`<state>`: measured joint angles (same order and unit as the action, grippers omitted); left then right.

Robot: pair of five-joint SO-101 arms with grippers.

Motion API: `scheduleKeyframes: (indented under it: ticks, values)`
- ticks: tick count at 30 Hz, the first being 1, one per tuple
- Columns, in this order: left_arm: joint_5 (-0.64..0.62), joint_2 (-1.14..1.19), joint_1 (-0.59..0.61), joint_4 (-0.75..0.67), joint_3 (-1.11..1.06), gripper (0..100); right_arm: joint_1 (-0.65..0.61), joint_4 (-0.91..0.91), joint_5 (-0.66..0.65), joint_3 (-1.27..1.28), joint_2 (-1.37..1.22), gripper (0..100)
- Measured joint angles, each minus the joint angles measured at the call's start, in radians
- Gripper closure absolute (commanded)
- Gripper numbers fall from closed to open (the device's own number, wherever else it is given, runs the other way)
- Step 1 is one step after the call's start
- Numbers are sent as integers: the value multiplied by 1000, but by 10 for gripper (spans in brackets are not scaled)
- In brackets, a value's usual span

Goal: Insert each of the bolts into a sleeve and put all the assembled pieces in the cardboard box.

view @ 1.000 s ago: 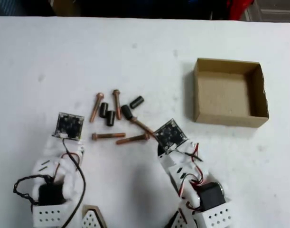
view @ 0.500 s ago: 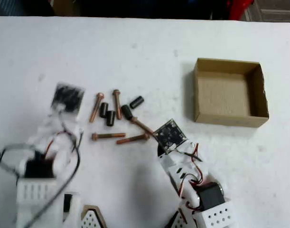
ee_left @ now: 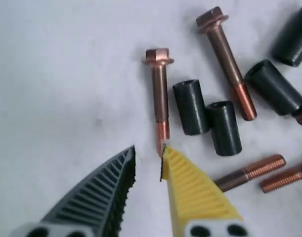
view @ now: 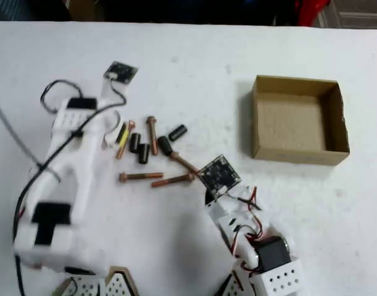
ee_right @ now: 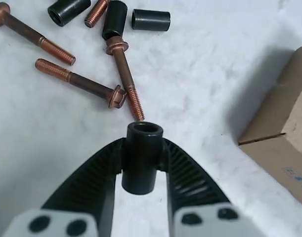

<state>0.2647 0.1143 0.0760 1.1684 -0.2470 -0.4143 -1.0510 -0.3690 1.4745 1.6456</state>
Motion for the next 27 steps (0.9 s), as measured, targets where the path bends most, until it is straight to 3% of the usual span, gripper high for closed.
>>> scheduleKeyframes:
  ticks: [14, 27]
  values:
    - [0, 562, -5, 169, 608, 876, 0, 0, 0, 0, 0, 983]
    - [0, 666, -32, 339, 872, 876, 0, 0, 0, 0, 0, 983]
